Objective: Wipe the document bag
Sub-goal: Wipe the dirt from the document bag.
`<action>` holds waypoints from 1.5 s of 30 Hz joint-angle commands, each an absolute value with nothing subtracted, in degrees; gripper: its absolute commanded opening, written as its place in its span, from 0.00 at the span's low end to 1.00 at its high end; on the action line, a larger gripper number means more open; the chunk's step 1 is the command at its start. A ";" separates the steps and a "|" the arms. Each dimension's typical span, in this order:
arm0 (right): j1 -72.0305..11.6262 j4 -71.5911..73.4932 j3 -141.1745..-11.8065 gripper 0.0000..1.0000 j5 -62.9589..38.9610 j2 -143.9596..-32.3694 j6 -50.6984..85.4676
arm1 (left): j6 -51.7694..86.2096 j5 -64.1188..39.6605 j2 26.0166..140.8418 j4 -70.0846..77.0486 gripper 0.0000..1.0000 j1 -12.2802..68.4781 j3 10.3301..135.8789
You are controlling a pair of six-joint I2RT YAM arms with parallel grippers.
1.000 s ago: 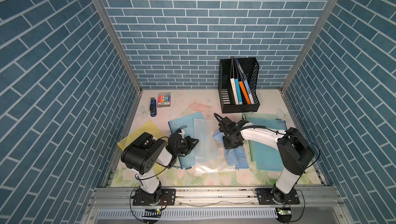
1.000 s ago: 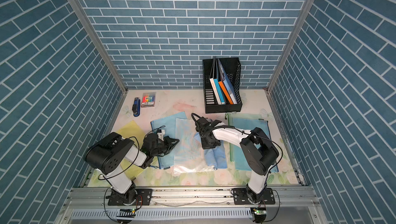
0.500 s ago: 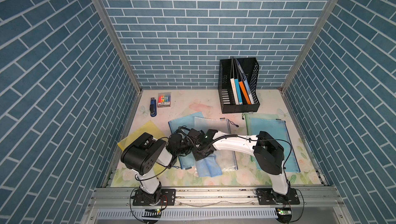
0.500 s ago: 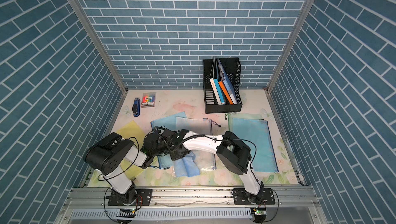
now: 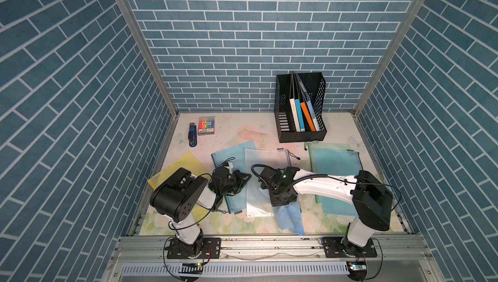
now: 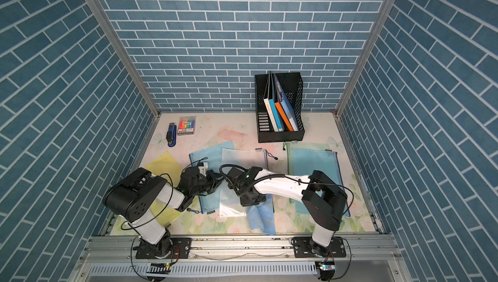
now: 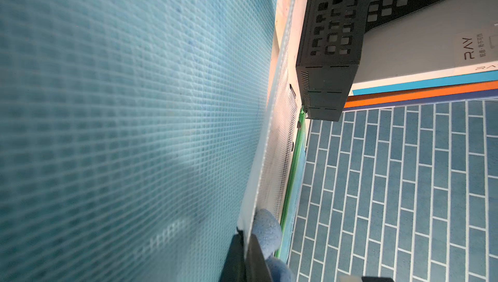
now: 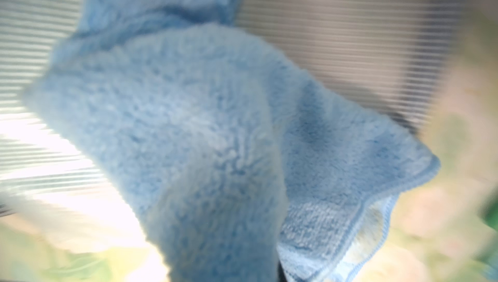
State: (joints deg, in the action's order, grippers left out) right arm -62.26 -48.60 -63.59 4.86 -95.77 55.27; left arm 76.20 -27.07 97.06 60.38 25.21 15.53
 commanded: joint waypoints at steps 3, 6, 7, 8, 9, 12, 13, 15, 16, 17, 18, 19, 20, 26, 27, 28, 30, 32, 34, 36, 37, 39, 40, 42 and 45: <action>-60.11 -54.94 -62.20 0.00 10.37 -92.24 59.59 | 76.61 -26.68 95.71 61.94 0.00 25.39 13.70; -60.75 -53.50 -65.68 0.00 8.54 -95.82 57.76 | 76.96 -25.85 95.69 62.05 0.00 25.85 14.04; -61.34 -52.91 -67.49 0.00 7.56 -97.76 57.00 | 77.20 -25.47 95.56 61.92 0.00 26.09 14.10; -62.22 -52.14 -70.17 0.00 6.40 -100.10 55.96 | 77.42 -25.15 95.66 61.88 0.00 26.45 14.28; -63.38 -51.27 -73.20 0.00 5.31 -103.10 54.63 | 77.43 -24.68 95.76 61.86 0.00 26.78 14.48; -66.62 -50.71 -83.21 0.00 2.42 -111.97 50.10 | 77.61 -24.00 96.89 62.21 0.00 27.75 15.42; -67.47 -50.92 -86.19 0.00 1.67 -114.24 48.64 | 78.05 -23.77 97.34 63.00 0.00 27.94 15.47; -68.77 -50.81 -91.24 0.00 0.08 -118.09 46.65 | 78.77 -23.14 97.91 64.32 0.00 28.26 15.20; -69.06 -50.05 -92.18 0.00 -0.84 -118.93 46.27 | 78.96 -22.99 97.83 64.49 0.00 28.32 15.05; -69.32 -48.90 -92.39 0.00 -2.09 -119.46 46.23 | 79.16 -22.77 97.67 64.46 0.00 28.37 14.87; -69.62 -47.90 -92.04 0.00 -2.98 -119.66 46.23 | 79.14 -22.62 97.27 64.35 0.00 28.40 14.40; -69.82 -47.61 -91.57 0.00 -3.11 -119.50 46.16 | 79.07 -22.54 96.87 63.90 0.00 28.40 14.14; -69.87 -47.48 -90.56 0.00 -2.92 -119.01 46.21 | 78.86 -22.31 96.16 63.08 0.00 28.41 13.85; -68.86 -46.85 -77.69 0.00 1.39 -110.09 48.77 | 77.46 -21.88 94.02 60.21 0.00 28.44 13.01; -68.13 -46.50 -74.54 0.00 1.80 -107.75 49.39 | 77.27 -21.81 93.91 59.73 0.00 28.39 13.13; -67.39 -46.56 -71.97 0.00 2.44 -105.62 50.13 | 77.10 -21.75 93.82 59.54 0.00 28.47 13.17; -65.30 -46.52 -65.86 0.00 3.50 -100.25 51.36 | 76.90 -21.40 93.74 59.14 0.00 28.42 13.43; -62.96 -47.32 -61.36 0.00 4.76 -95.36 52.23 | 77.03 -21.36 94.06 59.46 0.00 28.40 13.62; -60.43 -48.17 -58.07 0.00 5.43 -91.30 52.51 | 77.17 -21.34 94.31 59.76 0.00 28.39 13.71; -58.26 -48.93 -56.05 0.00 6.33 -88.52 52.73 | 77.17 -21.14 94.34 59.47 0.00 28.41 13.87; -57.51 -48.87 -55.42 0.00 6.04 -87.80 52.73 | 77.10 -21.06 94.29 59.25 0.00 28.39 13.97; -57.15 -48.70 -55.35 0.00 6.06 -87.82 52.73 | 77.08 -20.70 94.16 58.77 0.00 28.45 14.21; -57.28 -48.11 -55.71 0.00 5.16 -88.77 52.73 | 77.08 -20.61 94.13 58.67 0.00 28.44 14.32; -58.63 -46.91 -57.24 0.00 4.14 -91.26 52.99 | 77.08 -20.29 93.91 58.32 0.00 28.46 14.51; -63.08 -43.88 -63.53 0.00 2.49 -97.38 51.64 | 77.08 -19.74 93.79 58.01 0.00 28.54 14.87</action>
State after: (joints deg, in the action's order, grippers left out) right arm -59.86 -47.16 -58.92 4.03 -93.21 50.61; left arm 78.15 -20.99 94.50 58.98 28.23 13.93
